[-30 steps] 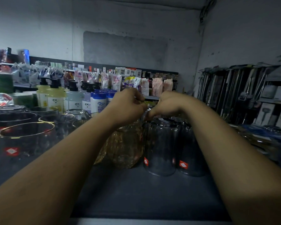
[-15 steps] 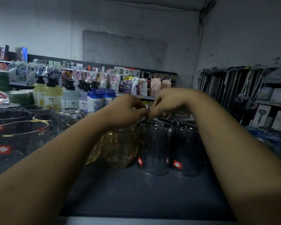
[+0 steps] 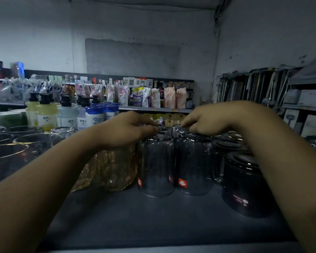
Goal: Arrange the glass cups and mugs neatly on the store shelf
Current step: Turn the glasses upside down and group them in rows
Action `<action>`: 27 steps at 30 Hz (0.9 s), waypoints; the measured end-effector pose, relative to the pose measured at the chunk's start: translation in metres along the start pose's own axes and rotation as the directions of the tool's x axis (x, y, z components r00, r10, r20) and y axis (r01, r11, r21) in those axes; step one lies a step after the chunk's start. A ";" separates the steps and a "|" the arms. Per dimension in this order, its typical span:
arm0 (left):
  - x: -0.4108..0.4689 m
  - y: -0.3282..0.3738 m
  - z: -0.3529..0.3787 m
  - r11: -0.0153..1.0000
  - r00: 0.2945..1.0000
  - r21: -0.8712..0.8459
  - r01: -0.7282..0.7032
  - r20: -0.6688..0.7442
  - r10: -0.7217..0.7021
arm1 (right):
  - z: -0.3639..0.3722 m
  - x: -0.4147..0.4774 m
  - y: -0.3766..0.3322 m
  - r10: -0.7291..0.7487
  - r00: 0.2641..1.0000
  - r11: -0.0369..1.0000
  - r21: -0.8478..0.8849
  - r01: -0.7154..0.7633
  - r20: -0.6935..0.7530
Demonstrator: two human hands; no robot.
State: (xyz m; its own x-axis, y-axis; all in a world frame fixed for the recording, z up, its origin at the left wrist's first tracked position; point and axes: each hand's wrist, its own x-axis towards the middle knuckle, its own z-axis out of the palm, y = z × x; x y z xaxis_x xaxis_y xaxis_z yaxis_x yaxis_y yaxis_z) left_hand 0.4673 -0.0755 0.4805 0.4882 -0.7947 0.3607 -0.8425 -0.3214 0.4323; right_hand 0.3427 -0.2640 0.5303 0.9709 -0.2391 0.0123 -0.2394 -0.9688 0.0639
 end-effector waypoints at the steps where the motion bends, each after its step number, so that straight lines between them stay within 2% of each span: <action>1: 0.000 -0.001 0.000 1.000 1.000 -0.010 -0.001 -0.002 0.001 | 0.001 -0.001 0.004 -0.018 1.000 1.000 -0.008 0.018 0.006; 5: 0.002 -0.005 0.001 1.000 1.000 -0.010 -0.019 -0.008 0.019 | 0.013 -0.007 0.022 -0.101 0.995 0.992 0.075 0.101 -0.004; 12: 0.007 -0.005 0.004 1.000 0.998 0.019 -0.022 -0.055 0.023 | 0.028 -0.011 0.035 -0.170 0.980 0.946 0.260 0.192 -0.108; 27: 0.006 0.000 0.007 0.999 0.995 0.043 -0.030 -0.093 0.034 | 0.033 -0.009 0.033 -0.170 0.953 0.954 0.202 0.223 -0.250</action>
State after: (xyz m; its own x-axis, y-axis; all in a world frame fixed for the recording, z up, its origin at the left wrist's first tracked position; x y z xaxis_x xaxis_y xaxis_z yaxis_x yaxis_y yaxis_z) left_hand 0.4687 -0.0842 0.4766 0.4781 -0.7540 0.4505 -0.8660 -0.3192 0.3849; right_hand 0.3258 -0.2958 0.4993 0.9670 -0.0474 0.2502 -0.0129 -0.9904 -0.1378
